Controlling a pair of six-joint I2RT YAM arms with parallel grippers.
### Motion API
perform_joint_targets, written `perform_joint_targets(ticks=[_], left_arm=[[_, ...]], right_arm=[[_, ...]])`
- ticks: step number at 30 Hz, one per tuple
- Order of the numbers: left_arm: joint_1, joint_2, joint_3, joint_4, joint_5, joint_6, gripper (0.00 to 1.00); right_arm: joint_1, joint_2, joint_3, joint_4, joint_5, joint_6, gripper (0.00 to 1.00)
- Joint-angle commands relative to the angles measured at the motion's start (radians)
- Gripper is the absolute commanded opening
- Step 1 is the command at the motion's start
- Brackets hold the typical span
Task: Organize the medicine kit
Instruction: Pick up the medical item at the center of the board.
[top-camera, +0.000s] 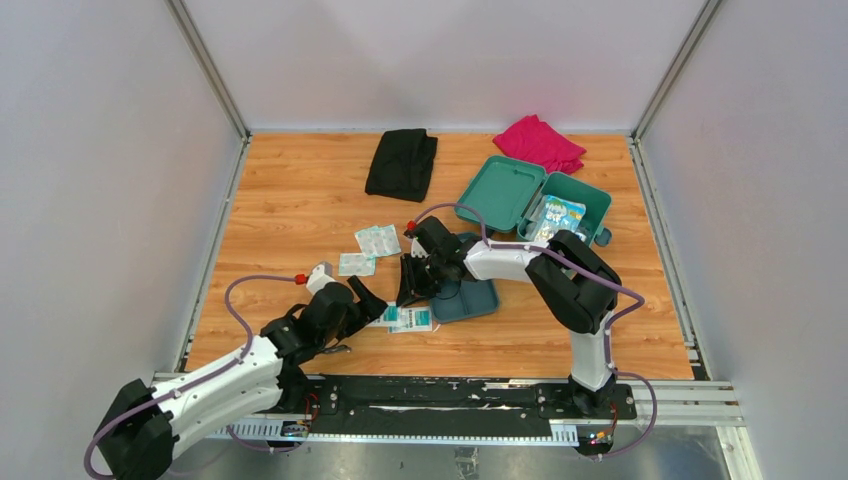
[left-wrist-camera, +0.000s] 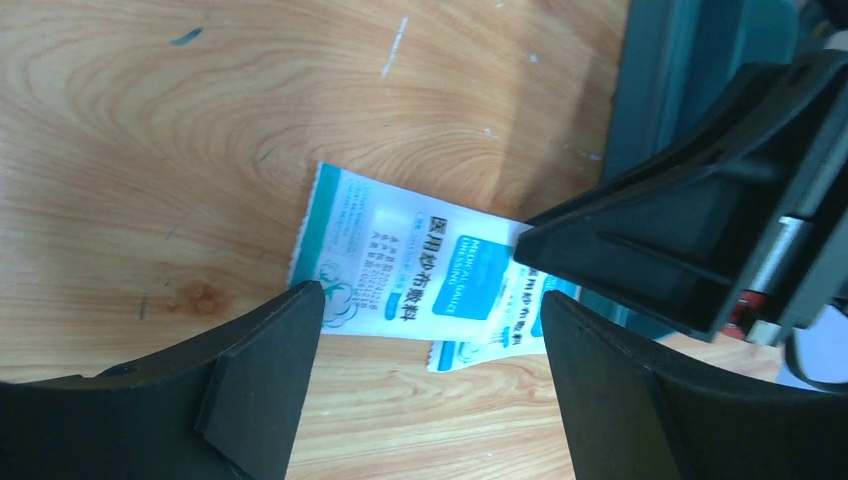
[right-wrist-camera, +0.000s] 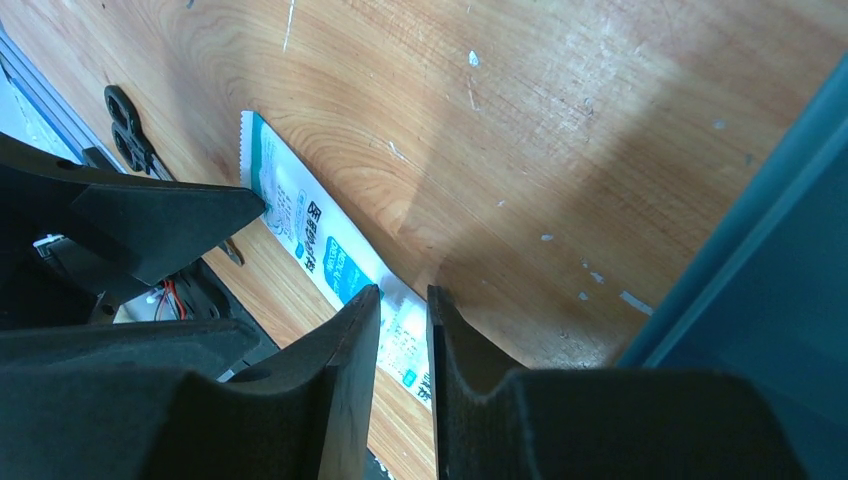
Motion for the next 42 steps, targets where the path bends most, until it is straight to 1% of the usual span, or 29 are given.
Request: perform_joint_targets(ticks=[1,3,8,12,14,18,21,23,25,28,29,32,34,35,38,42], left_arm=[[0.008,0.056,0.038,-0.046,-0.027,-0.002,0.86],[0.009,0.087,0.044,-0.043,-0.019,0.000,0.86],[0.009,0.155,0.025,0.023,0.022,-0.007,0.86],[0.009,0.156,0.033,0.018,0.020,0.000,0.86],[0.009,0.150,0.031,0.015,0.015,-0.001,0.86],[0.009,0.150,0.030,0.014,0.013,0.001,0.86],[0.009,0.148,0.030,0.019,0.015,0.005,0.86],[0.009,0.134,0.038,0.014,0.018,0.012,0.87],[0.009,0.097,0.056,-0.008,0.019,0.027,0.90],[0.009,-0.013,0.116,-0.064,0.018,0.071,0.97],[0.009,-0.050,0.149,-0.099,0.010,0.095,0.99],[0.009,-0.156,0.227,-0.202,-0.042,0.154,1.00],[0.009,-0.202,0.275,-0.279,-0.082,0.191,1.00],[0.009,-0.211,0.294,-0.315,-0.097,0.206,1.00],[0.009,-0.225,0.350,-0.404,-0.120,0.244,1.00],[0.009,-0.220,0.413,-0.481,-0.137,0.317,1.00]], right_arm=[[-0.011,0.007,-0.012,-0.039,0.005,0.004,0.29],[-0.011,0.011,-0.007,-0.036,-0.003,0.010,0.29],[-0.011,0.021,-0.005,-0.018,-0.023,0.023,0.28],[-0.011,0.025,-0.007,0.006,-0.044,0.035,0.27],[-0.011,0.022,-0.009,0.014,-0.049,0.038,0.25],[-0.012,0.011,-0.013,0.031,-0.054,0.038,0.16],[-0.012,-0.008,-0.017,0.033,-0.054,0.036,0.07],[-0.011,-0.025,-0.019,0.069,-0.053,0.034,0.00],[-0.011,-0.046,-0.025,0.079,-0.051,0.034,0.00],[-0.012,-0.095,-0.049,0.085,-0.016,0.043,0.00],[-0.012,-0.128,-0.067,0.089,0.012,0.049,0.00],[-0.011,-0.227,-0.125,0.093,0.107,0.068,0.00],[-0.011,-0.309,-0.176,0.087,0.206,0.093,0.00],[-0.012,-0.357,-0.205,0.074,0.268,0.104,0.00],[-0.006,-0.514,-0.328,0.055,0.455,0.205,0.00],[0.025,-0.726,-0.491,0.047,0.704,0.326,0.00]])
